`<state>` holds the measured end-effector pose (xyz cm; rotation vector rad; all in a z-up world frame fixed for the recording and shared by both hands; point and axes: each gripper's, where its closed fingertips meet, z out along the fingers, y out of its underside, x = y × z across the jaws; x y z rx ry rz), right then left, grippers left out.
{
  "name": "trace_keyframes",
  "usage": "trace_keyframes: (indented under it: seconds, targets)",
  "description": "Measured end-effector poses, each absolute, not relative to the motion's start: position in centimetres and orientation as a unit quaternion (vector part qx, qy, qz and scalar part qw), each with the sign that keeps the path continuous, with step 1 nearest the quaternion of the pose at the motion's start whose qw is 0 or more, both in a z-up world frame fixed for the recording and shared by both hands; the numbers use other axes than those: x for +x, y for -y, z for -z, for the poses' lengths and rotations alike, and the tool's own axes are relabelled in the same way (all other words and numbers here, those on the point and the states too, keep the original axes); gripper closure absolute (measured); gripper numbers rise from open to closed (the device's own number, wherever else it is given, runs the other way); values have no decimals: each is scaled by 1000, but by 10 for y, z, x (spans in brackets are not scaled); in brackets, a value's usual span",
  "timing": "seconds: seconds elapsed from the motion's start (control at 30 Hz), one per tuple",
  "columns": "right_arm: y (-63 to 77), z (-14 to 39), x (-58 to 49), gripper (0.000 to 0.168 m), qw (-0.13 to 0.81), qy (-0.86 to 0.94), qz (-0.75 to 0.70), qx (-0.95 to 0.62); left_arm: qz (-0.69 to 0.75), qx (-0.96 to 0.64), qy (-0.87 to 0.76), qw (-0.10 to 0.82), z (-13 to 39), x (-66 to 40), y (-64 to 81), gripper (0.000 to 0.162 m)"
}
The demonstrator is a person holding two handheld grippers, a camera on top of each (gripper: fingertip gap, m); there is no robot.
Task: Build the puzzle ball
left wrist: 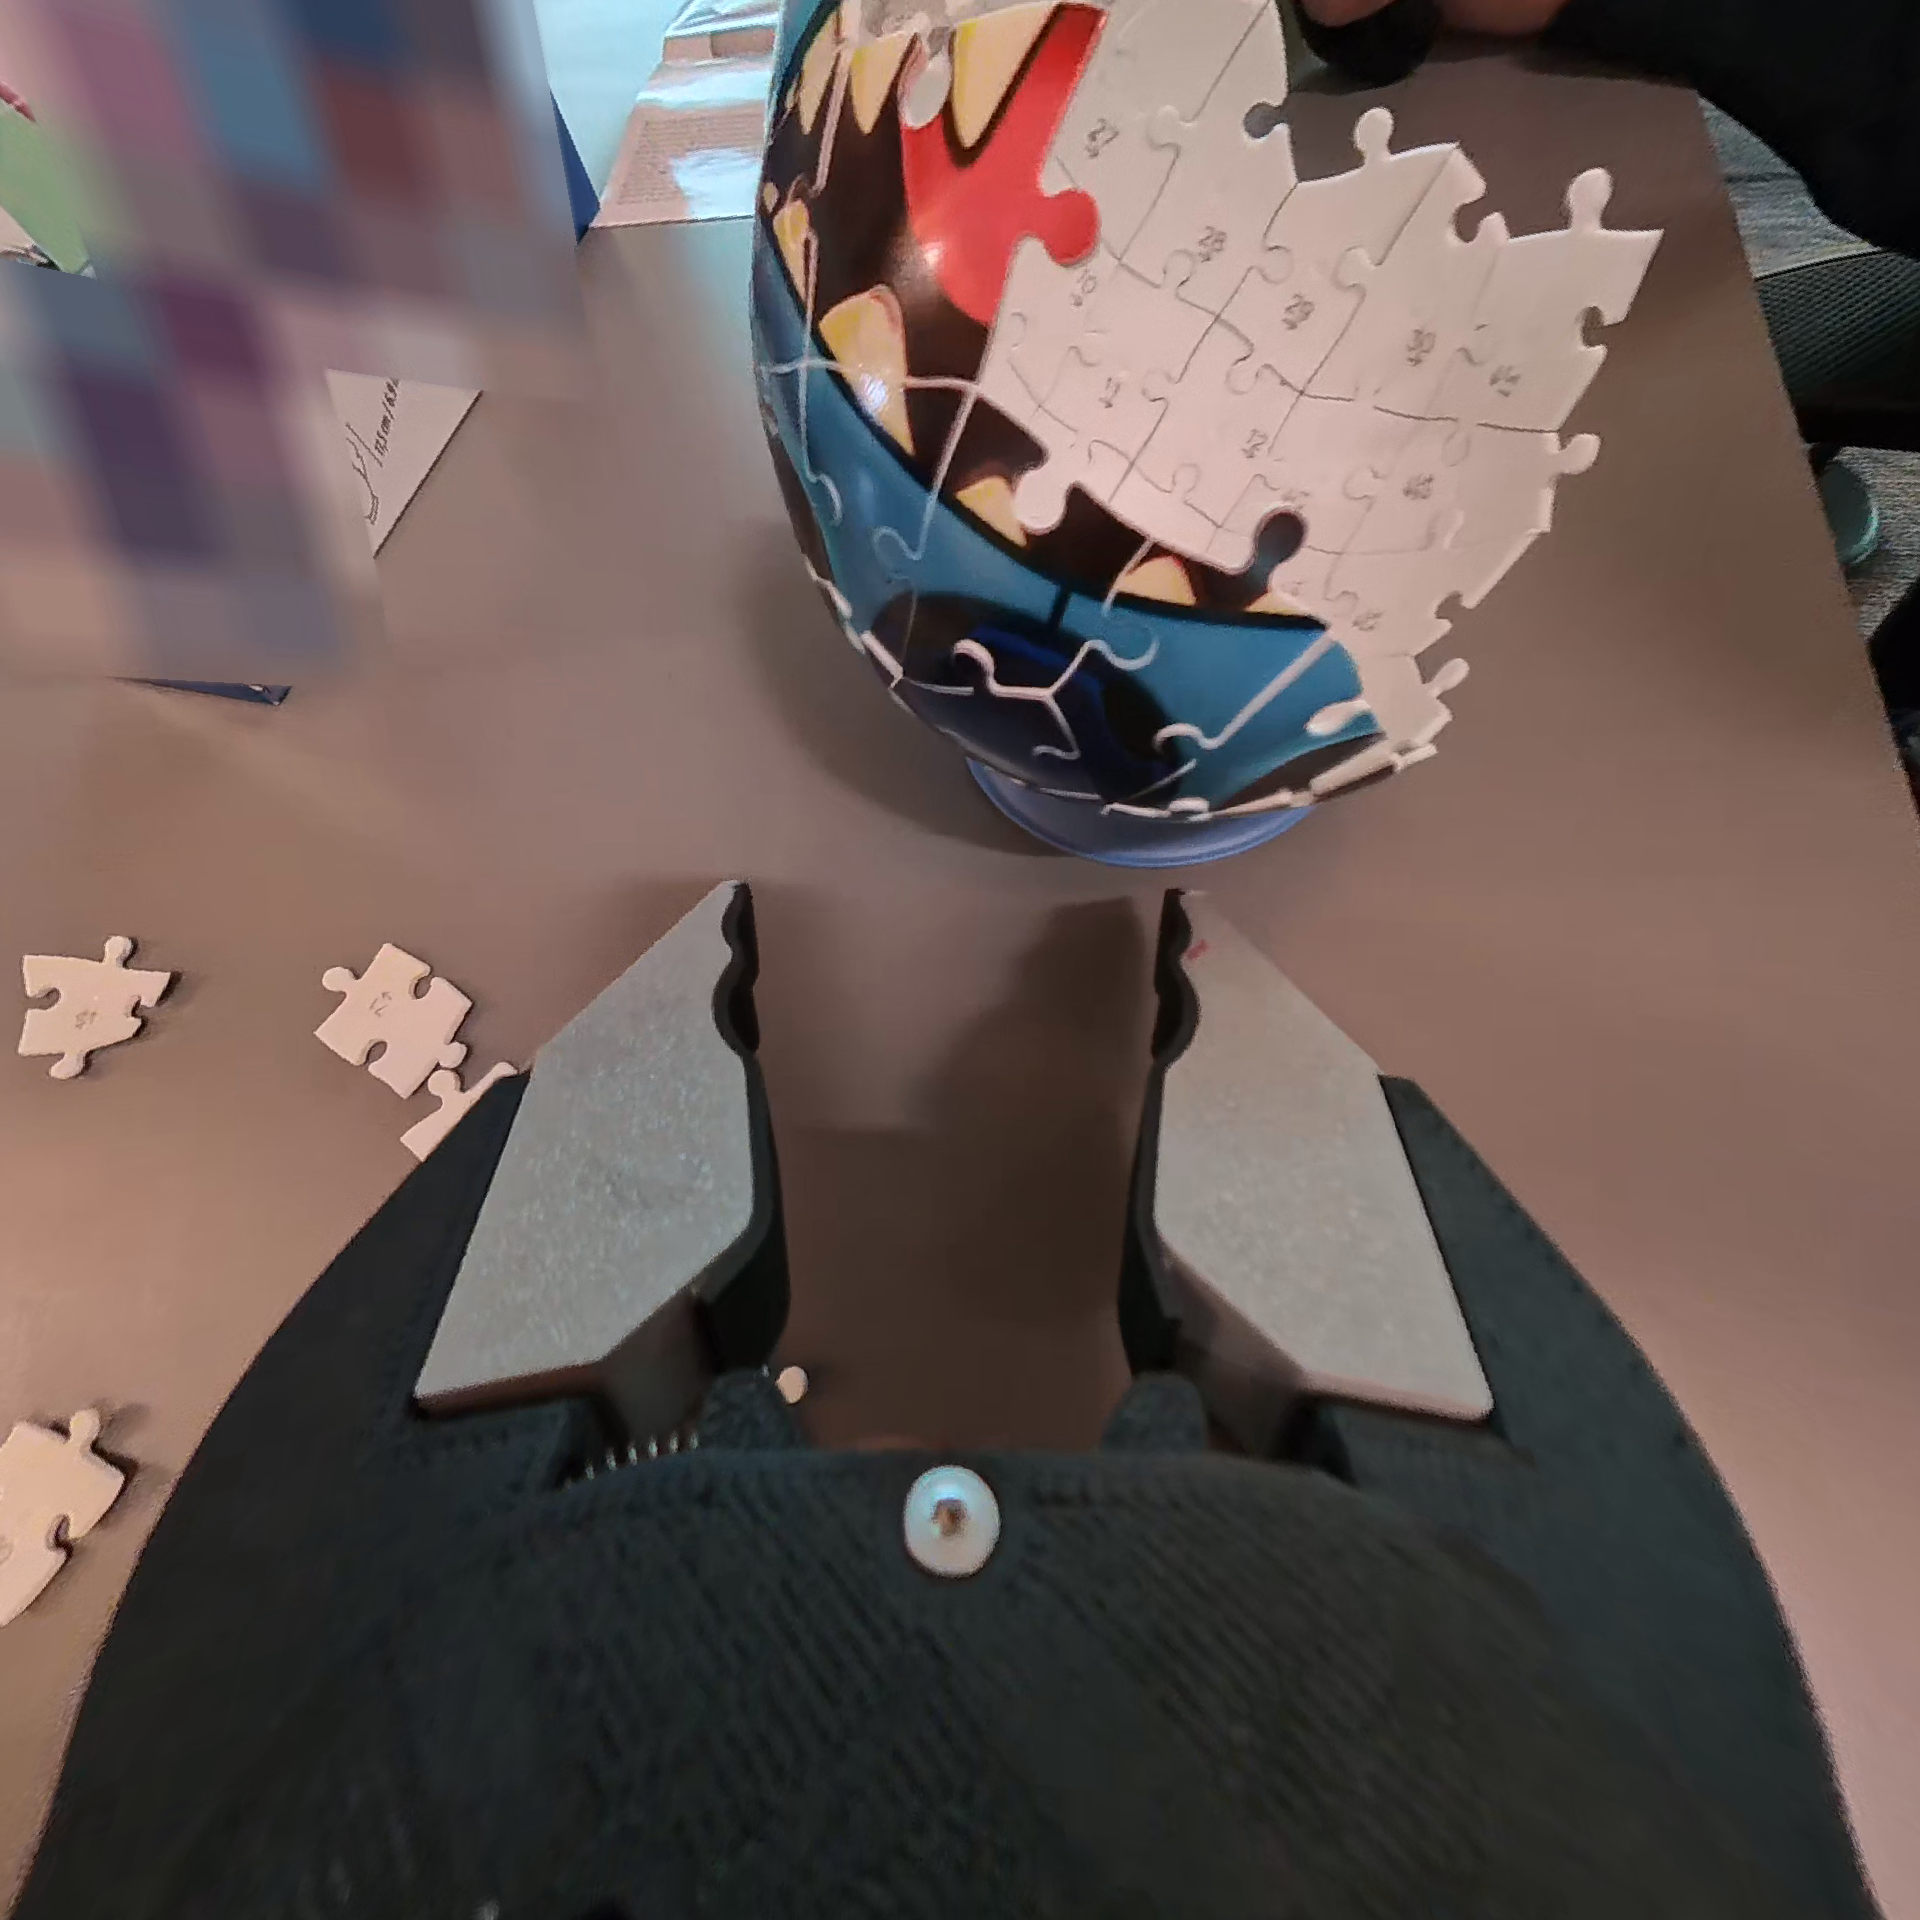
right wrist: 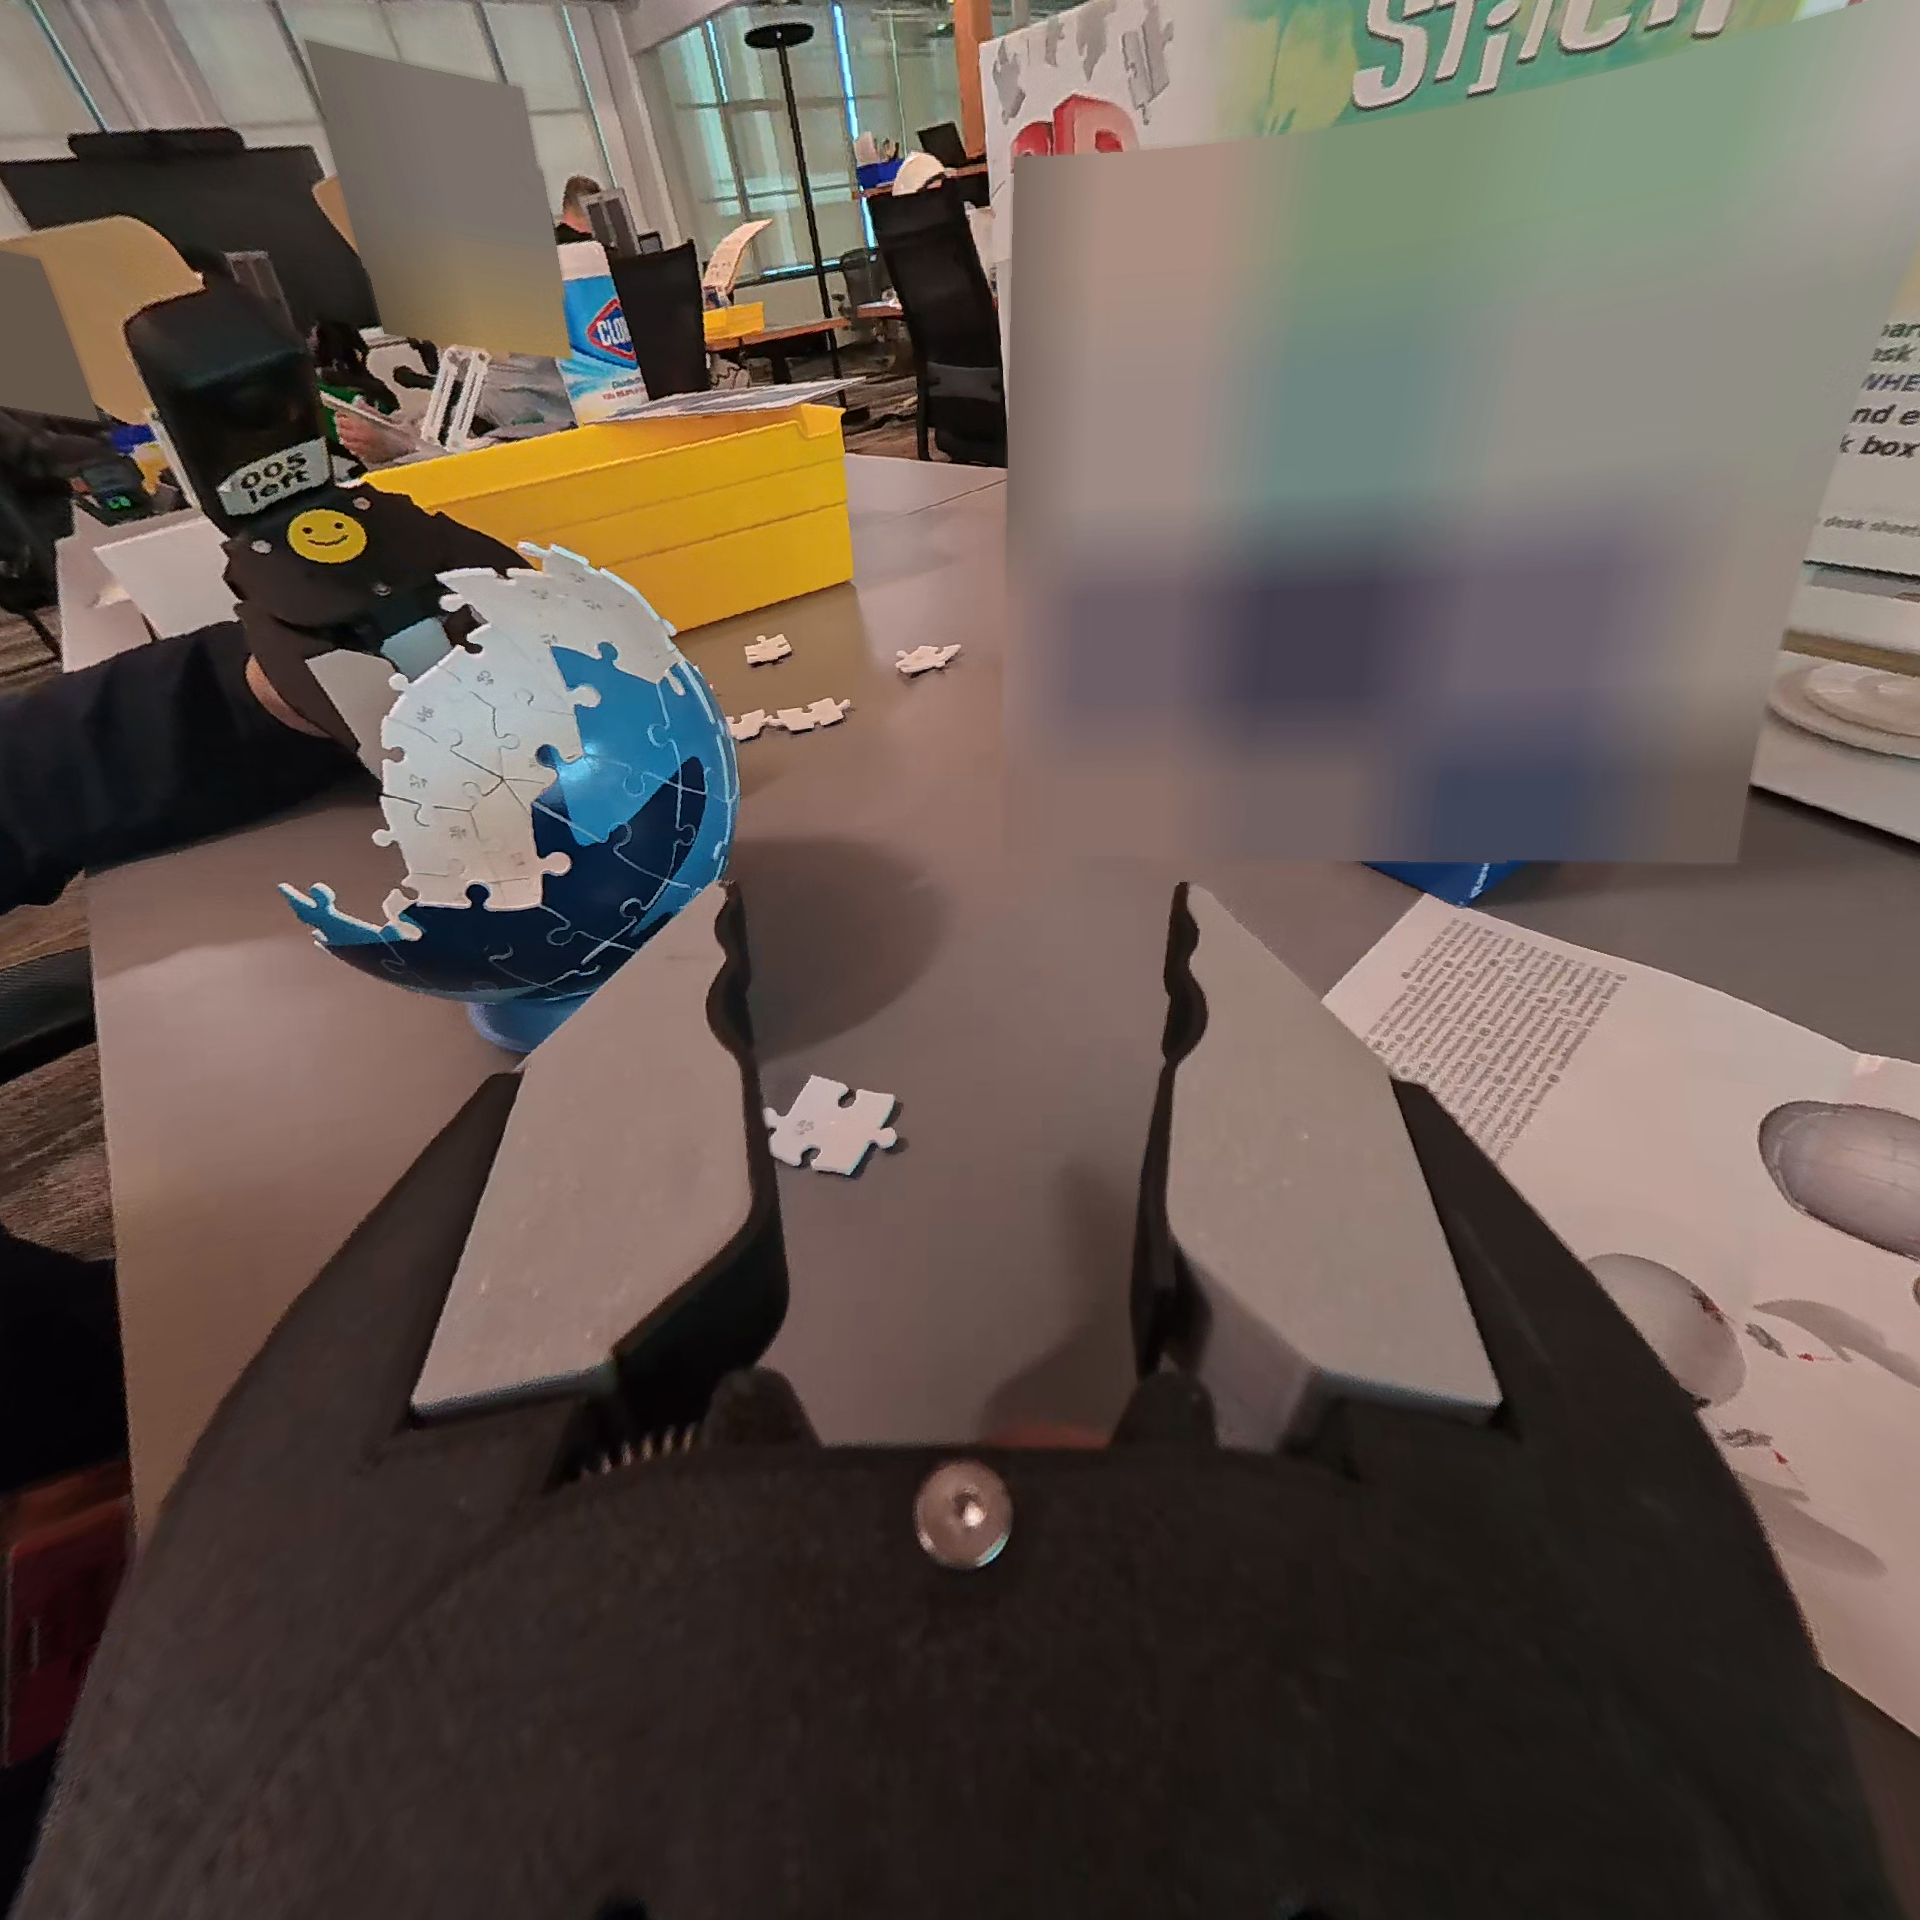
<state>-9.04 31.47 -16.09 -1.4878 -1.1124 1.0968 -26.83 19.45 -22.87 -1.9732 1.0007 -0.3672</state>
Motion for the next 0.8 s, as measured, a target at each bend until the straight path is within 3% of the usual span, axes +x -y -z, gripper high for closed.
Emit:
trace_keyframes:
  seconds: [0.8]
  targets:
    - [-312, 166, -92, 94, 438, 461, -463, -617, 174, -806, -394, 407, 235, -268, -194, 85]
